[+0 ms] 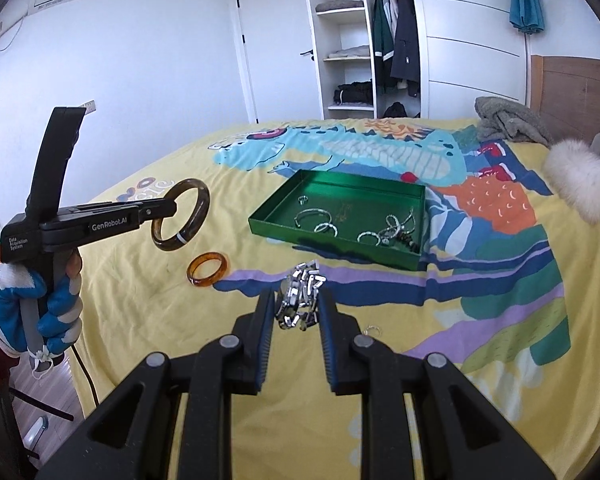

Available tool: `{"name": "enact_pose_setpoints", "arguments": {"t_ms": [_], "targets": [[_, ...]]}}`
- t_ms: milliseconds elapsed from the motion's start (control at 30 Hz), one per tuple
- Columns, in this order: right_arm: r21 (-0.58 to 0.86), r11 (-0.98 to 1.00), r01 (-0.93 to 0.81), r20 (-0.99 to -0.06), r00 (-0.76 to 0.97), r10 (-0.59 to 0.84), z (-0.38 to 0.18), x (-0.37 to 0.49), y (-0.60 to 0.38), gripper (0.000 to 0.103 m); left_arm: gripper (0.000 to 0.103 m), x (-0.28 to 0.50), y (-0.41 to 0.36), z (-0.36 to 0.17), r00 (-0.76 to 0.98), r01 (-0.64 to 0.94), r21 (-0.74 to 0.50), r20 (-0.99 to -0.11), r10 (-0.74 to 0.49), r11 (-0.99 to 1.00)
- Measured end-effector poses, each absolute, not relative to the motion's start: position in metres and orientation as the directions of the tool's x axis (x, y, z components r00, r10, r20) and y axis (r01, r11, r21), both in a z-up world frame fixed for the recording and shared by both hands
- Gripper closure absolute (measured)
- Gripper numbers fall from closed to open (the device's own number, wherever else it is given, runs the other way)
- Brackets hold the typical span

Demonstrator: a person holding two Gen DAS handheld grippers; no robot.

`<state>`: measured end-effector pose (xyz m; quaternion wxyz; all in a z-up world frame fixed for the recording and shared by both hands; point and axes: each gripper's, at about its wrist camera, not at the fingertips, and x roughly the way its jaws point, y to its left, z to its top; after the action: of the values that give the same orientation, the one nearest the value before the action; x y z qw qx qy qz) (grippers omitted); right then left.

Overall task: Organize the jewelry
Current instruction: 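Lift and carry the brown bangle and silver watch with both tools over the tray, then open the left tool to drop the bangle while the right tool releases the watch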

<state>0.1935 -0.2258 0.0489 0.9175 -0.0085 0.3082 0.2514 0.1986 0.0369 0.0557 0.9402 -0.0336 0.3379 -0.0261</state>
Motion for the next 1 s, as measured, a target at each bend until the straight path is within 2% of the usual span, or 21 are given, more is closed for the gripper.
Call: {"name": "enact_pose_setpoints", "arguments": {"t_ms": [333, 567, 767, 1000], "targets": [[0.118, 0.898, -0.425, -0.492, 0.76, 0.424, 0.106, 0.238, -0.228, 0.083, 0.095, 0.234, 0.054, 0.093, 0.81, 0.007, -0.095, -0.583, -0.061, 0.995], [0.132, 0.913, -0.385, -0.455, 0.795, 0.401, 0.126, 0.3, -0.221, 0.083, 0.095, 0.295, 0.05, 0.088, 0.797, -0.006, -0.089, -0.602, -0.049, 0.996], [0.152, 0.919, -0.363, -0.486, 0.783, 0.39, 0.102, 0.381, -0.204, 0.083, 0.095, 0.371, 0.037, 0.06, 0.759, -0.025, -0.066, -0.651, -0.024, 0.998], [0.172, 0.919, -0.354, -0.611, 0.693, 0.381, 0.021, 0.472, -0.181, 0.083, 0.095, 0.448, 0.014, 0.009, 0.694, -0.028, -0.005, -0.72, 0.016, 1.0]]}}
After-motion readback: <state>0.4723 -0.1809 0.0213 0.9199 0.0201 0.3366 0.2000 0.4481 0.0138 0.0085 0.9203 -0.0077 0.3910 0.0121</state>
